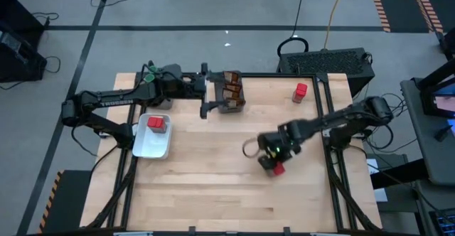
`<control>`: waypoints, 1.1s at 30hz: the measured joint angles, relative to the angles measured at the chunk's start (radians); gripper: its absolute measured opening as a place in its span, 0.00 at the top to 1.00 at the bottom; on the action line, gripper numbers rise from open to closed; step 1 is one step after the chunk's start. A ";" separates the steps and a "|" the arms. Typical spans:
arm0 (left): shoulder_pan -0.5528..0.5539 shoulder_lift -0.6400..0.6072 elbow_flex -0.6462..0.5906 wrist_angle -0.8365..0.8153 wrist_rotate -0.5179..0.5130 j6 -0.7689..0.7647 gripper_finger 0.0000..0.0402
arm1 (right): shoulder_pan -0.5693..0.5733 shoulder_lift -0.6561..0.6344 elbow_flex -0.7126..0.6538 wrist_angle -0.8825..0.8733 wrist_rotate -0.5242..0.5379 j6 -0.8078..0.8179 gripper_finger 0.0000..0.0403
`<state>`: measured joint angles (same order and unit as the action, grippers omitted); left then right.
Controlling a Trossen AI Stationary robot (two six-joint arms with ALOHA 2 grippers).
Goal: Sort spices by type
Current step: Put the bottom red seasoning can into the white bin
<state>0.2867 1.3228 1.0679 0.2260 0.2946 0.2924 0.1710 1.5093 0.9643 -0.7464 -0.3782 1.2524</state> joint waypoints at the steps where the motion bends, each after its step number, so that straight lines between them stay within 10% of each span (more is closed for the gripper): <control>1: -0.002 0.000 0.000 0.000 0.000 0.000 0.18 | -0.033 0.000 0.011 -0.003 0.011 -0.035 0.54; 13: -0.012 0.000 0.000 0.000 0.001 -0.026 0.18 | -0.299 0.206 0.303 -0.116 0.098 -0.467 0.54; 33: -0.012 -0.016 0.001 -0.010 0.000 -0.052 0.18 | -0.315 0.589 0.695 -0.426 0.081 -0.801 0.47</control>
<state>0.2745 1.3067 1.0687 0.2157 0.2943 0.2401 -0.1444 2.0987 1.6594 -1.1726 -0.2977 0.4515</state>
